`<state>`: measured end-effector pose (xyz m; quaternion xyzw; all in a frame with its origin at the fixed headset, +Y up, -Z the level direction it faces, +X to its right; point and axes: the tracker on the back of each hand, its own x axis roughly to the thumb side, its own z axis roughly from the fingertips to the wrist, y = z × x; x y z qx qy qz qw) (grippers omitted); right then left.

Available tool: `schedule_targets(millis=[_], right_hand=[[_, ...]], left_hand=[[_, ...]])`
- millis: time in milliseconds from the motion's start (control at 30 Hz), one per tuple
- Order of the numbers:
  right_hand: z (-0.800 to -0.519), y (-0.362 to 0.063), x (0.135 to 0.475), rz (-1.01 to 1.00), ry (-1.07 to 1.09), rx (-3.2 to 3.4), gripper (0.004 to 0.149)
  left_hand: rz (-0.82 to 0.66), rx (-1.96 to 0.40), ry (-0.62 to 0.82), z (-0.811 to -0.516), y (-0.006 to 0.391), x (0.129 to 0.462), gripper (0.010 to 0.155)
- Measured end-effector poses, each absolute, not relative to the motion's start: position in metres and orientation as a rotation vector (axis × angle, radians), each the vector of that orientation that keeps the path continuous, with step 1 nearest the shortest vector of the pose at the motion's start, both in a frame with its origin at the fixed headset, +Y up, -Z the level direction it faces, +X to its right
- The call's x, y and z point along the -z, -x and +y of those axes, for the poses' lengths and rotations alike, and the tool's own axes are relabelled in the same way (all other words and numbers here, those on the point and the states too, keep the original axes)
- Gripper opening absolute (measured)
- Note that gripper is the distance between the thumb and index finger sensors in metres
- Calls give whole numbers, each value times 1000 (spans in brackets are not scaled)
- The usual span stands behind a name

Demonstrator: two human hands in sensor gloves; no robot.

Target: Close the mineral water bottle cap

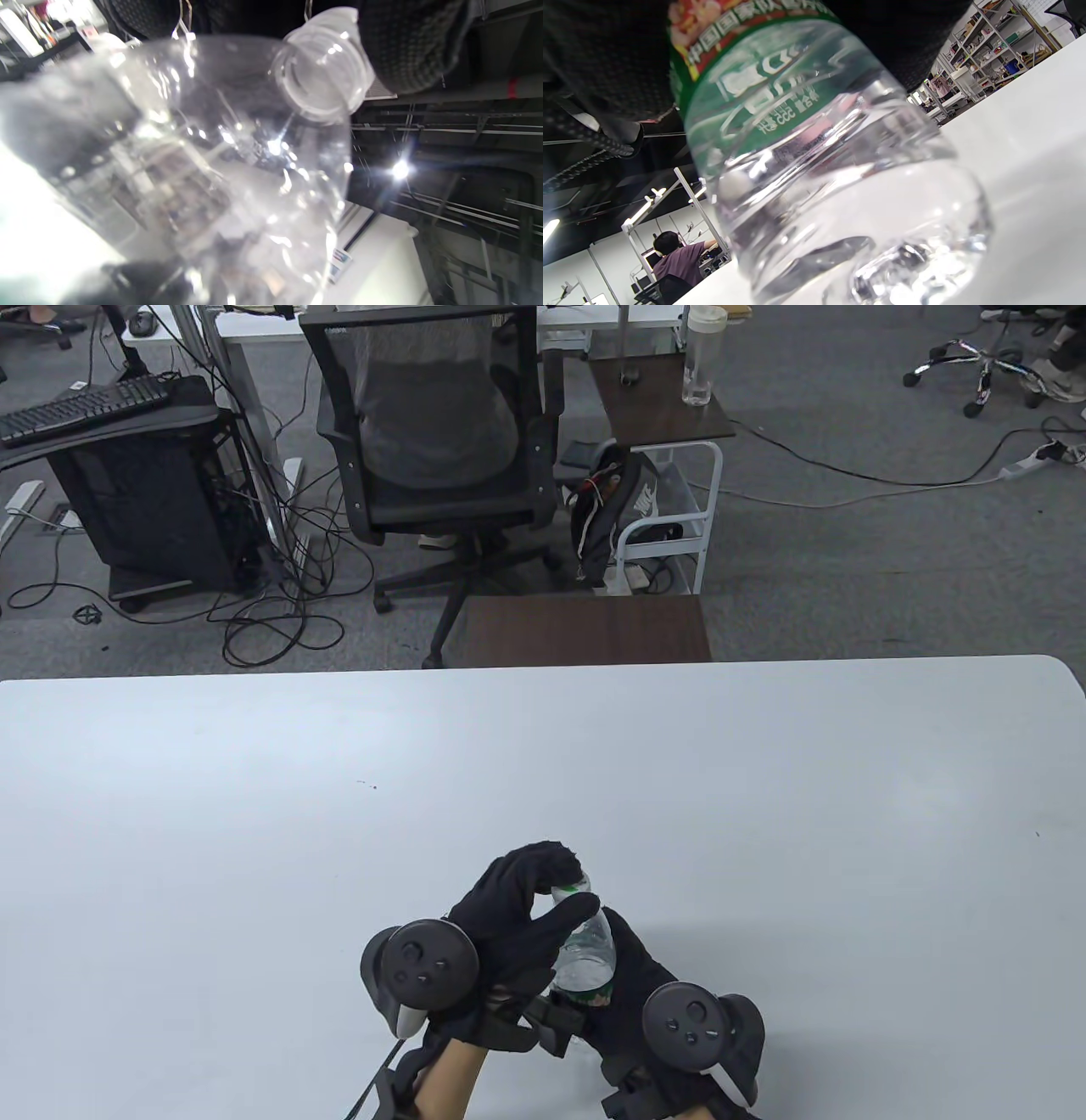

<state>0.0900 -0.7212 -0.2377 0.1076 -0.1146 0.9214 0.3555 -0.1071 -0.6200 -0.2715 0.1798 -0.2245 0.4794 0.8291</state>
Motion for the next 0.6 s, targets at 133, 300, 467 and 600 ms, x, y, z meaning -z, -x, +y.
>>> schedule_targets(millis=[133, 300, 467, 600], right_hand=[[-722, -93, 239, -274, -299, -2375, 99], [-722, -94, 240, -274, -297, -2377, 99], [-722, -94, 240, -276, -289, -2376, 99], [-719, -94, 239, -295, -289, -2374, 99]], left_hand=[[-608, -1015, -254, -621, 106, 277, 45], [-685, -1047, -185, -622, 105, 279, 47], [-704, -1038, -165, -621, 105, 278, 49], [-653, -1115, -190, -625, 108, 278, 54]])
